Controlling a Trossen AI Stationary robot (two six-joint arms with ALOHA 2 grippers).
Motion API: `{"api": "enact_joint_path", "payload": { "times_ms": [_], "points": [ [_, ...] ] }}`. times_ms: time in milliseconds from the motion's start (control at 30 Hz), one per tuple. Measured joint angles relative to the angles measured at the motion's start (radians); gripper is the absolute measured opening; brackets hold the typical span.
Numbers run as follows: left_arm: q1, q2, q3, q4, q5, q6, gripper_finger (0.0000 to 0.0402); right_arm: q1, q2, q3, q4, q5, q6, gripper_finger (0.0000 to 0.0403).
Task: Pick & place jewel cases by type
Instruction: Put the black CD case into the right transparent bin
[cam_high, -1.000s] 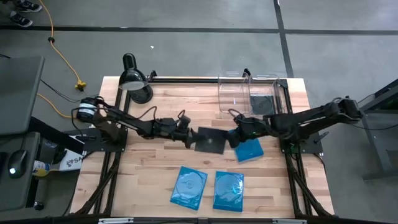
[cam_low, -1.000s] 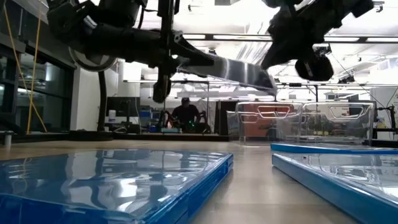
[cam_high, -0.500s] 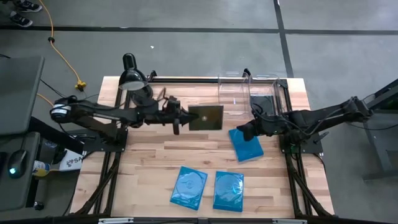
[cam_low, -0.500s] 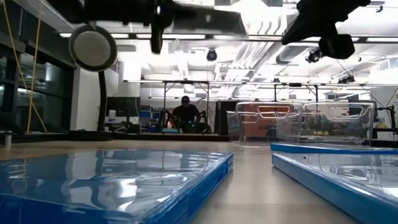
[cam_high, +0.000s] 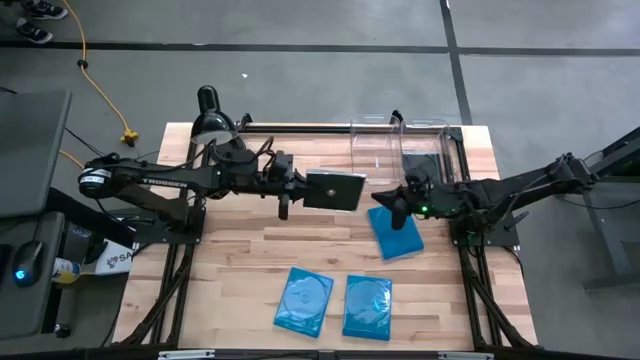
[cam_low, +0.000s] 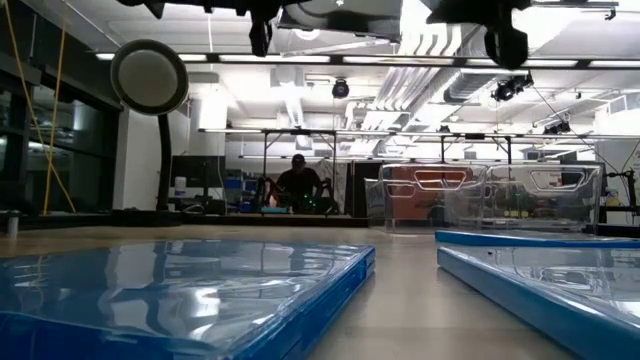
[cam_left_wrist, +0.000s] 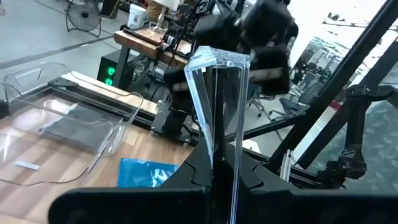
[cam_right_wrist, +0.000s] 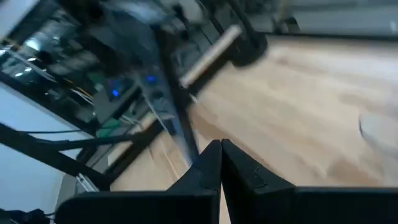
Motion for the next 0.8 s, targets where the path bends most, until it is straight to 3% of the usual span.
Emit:
{"api": "enact_joint_path", "payload": {
  "times_ms": [167,367,567,800],
  "points": [
    [0.0,0.0,0.0,0.0,-0.001,-0.002,0.0002,0.0,-0.009,0.0,0.09,0.008,-0.189,0.0001],
    [0.0,0.0,0.0,0.0,-0.002,-0.003,0.0002,0.0,-0.009,0.0,0.148,-0.05,-0.298,0.0018],
    [0.0,0.0,0.0,0.001,-0.002,-0.01,0.0002,0.0,-0.007,0.0,0.217,-0.15,-0.368,0.0105],
    [0.0,0.001,0.0,0.045,-0.002,-0.01,0.0002,-0.01,0.022,0.0,0.255,-0.156,-0.398,0.0207]
  ]
}}
